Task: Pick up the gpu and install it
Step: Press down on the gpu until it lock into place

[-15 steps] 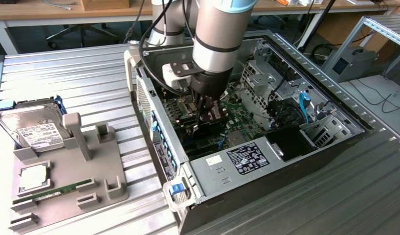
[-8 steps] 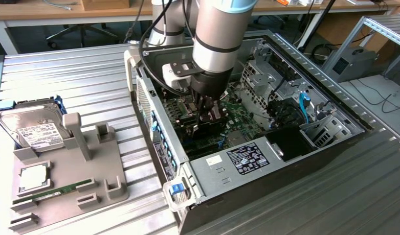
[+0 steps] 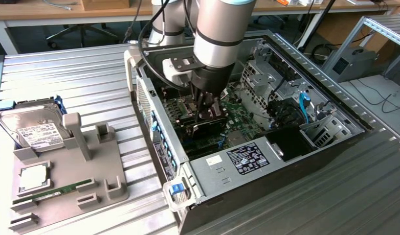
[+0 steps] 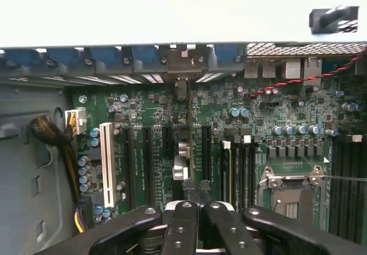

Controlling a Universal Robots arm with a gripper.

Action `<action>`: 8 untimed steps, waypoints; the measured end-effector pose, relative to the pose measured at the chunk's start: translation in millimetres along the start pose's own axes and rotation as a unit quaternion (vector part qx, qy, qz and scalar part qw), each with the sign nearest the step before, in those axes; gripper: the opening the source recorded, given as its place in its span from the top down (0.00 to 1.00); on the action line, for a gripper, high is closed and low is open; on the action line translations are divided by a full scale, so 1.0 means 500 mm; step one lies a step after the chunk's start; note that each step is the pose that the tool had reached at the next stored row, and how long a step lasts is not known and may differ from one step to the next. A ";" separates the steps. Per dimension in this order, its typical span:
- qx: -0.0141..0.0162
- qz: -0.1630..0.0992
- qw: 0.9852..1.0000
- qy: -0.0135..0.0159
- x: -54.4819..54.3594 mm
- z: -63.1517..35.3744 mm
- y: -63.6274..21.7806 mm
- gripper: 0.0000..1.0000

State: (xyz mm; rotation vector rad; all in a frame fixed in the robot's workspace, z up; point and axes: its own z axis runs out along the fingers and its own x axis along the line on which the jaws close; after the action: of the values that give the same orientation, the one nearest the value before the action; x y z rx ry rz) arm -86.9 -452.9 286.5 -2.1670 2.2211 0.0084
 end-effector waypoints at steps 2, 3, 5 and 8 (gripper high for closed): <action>0.000 0.000 1.000 0.000 0.000 -0.011 0.000 0.89; 0.000 0.000 1.000 0.000 0.000 -0.016 0.000 0.89; 0.000 0.000 1.000 0.000 -0.001 -0.026 -0.001 0.89; 0.000 0.000 1.000 0.000 -0.001 -0.040 -0.001 0.89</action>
State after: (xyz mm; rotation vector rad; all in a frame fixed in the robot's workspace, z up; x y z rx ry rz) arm -86.9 -452.9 306.6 -2.1669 2.2212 0.0082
